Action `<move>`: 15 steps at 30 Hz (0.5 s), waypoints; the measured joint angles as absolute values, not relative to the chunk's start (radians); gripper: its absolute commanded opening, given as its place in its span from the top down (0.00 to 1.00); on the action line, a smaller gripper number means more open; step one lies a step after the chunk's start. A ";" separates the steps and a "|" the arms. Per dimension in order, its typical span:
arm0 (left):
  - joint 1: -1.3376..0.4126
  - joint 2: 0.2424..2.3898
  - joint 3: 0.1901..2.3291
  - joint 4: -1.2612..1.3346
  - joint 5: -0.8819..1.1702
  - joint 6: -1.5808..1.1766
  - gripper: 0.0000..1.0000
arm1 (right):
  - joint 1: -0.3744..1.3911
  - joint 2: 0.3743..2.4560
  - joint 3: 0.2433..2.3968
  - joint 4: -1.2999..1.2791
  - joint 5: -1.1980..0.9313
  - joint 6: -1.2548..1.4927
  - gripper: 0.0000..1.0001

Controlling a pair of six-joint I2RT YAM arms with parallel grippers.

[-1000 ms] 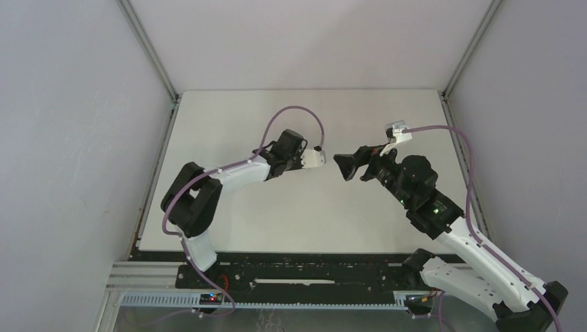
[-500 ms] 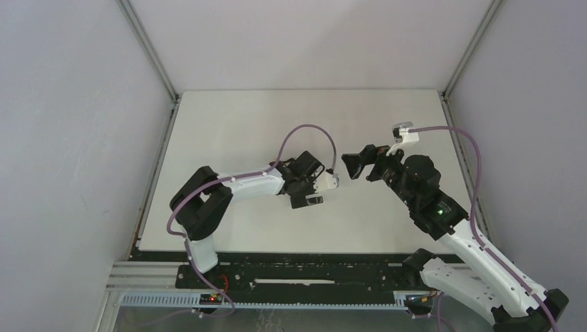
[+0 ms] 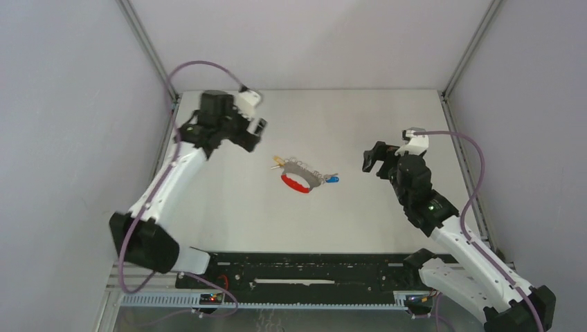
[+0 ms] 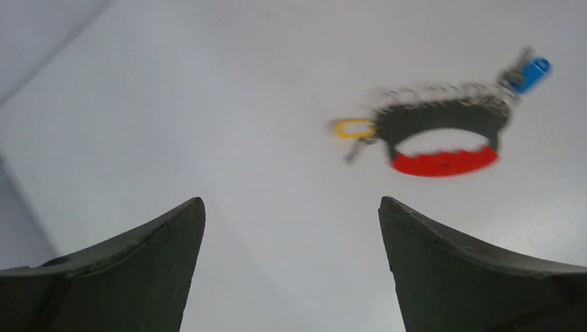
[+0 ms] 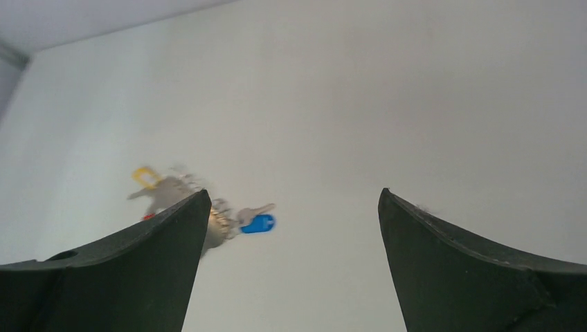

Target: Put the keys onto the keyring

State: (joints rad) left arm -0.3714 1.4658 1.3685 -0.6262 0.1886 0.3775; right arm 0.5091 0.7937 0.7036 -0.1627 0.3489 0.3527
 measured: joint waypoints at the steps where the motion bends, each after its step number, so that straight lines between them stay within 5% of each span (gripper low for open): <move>1: -0.304 1.409 1.357 -0.611 0.189 0.365 0.00 | 0.501 0.804 0.691 -0.154 0.382 0.345 0.00; 8: -0.043 1.002 0.985 -0.400 0.191 0.297 0.00 | 0.370 0.913 0.570 -0.042 0.489 0.290 0.00; 15: 0.069 0.918 0.539 -0.134 0.149 0.231 0.00 | 0.279 1.004 0.448 0.159 0.532 0.236 0.00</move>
